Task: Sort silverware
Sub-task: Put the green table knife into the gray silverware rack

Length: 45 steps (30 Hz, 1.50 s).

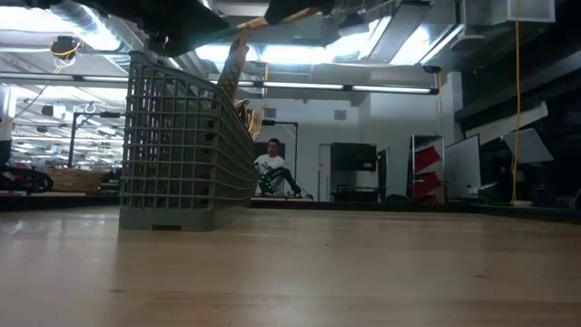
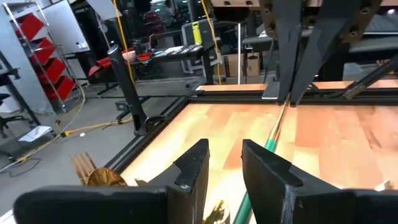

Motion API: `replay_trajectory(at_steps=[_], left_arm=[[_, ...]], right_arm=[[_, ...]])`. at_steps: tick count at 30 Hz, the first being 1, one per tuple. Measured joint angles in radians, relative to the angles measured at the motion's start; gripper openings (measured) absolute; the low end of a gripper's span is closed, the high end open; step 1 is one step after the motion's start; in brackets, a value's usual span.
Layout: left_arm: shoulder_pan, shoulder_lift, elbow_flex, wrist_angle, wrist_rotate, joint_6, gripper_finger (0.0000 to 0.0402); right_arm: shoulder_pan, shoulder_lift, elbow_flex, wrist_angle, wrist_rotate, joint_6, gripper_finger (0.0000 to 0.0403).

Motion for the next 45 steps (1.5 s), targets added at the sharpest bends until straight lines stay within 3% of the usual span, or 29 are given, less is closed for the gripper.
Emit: replay_trajectory(at_steps=[8, 20, 38, 45], left_arm=[[0.000, -0.003, 0.000, -0.002, 0.042, 0.007, 0.0088], [-0.005, -0.071, 0.000, 0.001, 0.039, 0.015, 0.0088], [-0.005, -0.081, 0.000, -0.024, 0.046, -0.023, 0.0088], [-0.005, -0.084, -0.002, -0.040, 0.068, -0.005, 0.0088]], right_arm=[[0.000, 0.001, 0.007, -0.029, -0.003, -0.002, 0.0003], [-0.001, 0.001, 0.130, -0.178, 0.000, -0.001, 0.0003], [-0.001, 0.000, 0.148, -0.132, -0.001, -0.027, 0.0003], [0.000, 0.000, 0.149, -0.200, 0.001, -0.016, 0.0003]])
